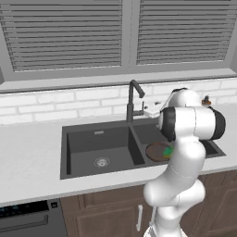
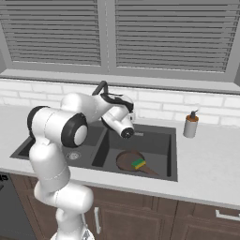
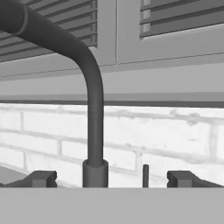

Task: Pick the pan and sponge and place them into the sink. Then turn on the water.

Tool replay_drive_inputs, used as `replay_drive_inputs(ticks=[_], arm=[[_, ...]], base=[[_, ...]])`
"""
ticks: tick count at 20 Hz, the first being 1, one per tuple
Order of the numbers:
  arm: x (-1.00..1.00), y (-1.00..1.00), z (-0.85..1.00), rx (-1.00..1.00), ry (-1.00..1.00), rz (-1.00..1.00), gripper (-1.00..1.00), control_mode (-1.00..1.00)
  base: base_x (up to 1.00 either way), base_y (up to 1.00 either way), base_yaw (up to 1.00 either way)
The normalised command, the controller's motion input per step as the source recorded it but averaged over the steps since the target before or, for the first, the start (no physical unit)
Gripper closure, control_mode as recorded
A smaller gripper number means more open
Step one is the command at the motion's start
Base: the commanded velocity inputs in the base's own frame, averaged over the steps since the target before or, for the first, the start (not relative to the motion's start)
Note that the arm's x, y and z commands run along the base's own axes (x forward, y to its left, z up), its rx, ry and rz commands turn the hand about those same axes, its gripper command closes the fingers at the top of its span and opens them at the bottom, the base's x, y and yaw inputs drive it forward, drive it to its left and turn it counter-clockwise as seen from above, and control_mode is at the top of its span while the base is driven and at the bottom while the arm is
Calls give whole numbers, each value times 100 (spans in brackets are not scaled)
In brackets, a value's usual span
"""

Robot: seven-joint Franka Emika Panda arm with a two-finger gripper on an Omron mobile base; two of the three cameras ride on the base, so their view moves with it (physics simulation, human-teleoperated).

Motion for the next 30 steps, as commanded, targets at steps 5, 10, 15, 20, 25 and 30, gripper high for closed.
replay_drive_inputs(ticks=[5,10,15,20,25,30], arm=[[26,0,0,0,0,4,-100,-100],[24,0,-6,0,0,2,-100,-100],[21,0,-20,0,0,2,-100,-100],[24,0,-24,0,0,3,-100,-100],[22,0,-7,0,-1,3,-100,-100],[25,0,-8,0,0,3,-100,-100]], base=[[0,0,0],[0,0,0],[0,0,0],[0,0,0],[0,0,0],[0,0,0]])
